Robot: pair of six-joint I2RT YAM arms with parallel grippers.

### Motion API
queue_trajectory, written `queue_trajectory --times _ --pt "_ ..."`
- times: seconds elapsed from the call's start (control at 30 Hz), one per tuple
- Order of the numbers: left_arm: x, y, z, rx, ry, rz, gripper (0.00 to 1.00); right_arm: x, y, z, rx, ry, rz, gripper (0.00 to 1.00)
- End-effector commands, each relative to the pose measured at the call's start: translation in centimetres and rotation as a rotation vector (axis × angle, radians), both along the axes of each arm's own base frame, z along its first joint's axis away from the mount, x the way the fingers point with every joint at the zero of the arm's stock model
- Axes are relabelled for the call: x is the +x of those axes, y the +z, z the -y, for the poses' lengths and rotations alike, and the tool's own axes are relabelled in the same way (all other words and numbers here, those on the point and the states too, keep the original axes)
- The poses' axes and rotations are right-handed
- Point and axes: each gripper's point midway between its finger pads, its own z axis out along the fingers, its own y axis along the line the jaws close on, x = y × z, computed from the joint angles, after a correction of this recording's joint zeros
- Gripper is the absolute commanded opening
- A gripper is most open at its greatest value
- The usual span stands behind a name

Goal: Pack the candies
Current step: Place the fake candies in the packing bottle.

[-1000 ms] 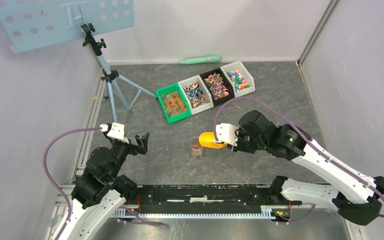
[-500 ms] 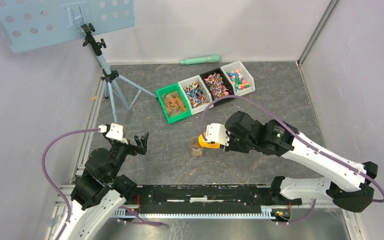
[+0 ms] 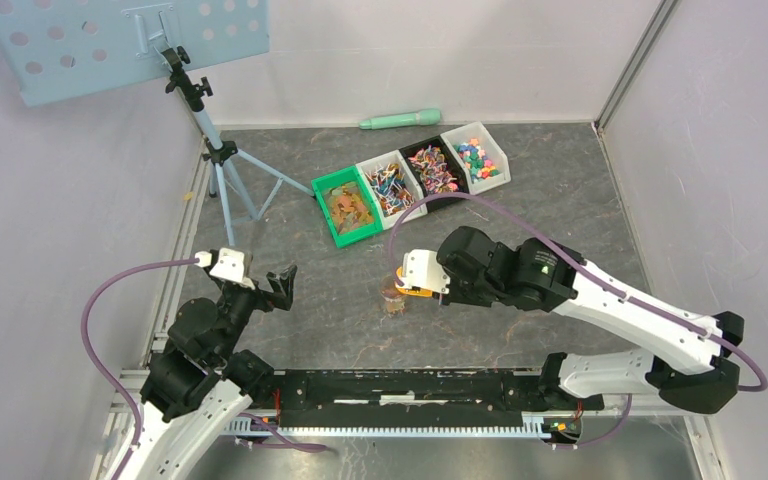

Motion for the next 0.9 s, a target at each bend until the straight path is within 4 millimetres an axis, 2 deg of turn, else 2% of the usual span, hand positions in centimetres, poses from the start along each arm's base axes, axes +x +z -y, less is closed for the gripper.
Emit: queue_trajectory --times 0.0,0.37,0.87 --pt "0.1 1.0 -0.1 0.015 -0.004 0.05 1.0 0.1 0.8 -0.3 -0.008 0.002 0.021 0.0" --pt "0.0 1.1 0.6 0.009 -0.04 0.051 1.0 -0.1 0.6 -0.1 -0.081 0.018 0.055 0.0" --pt "-0.1 1.2 0.5 0.003 -0.039 0.057 1.0 0.4 2.4 -0.8 -0.049 0.001 0.103 0.0"
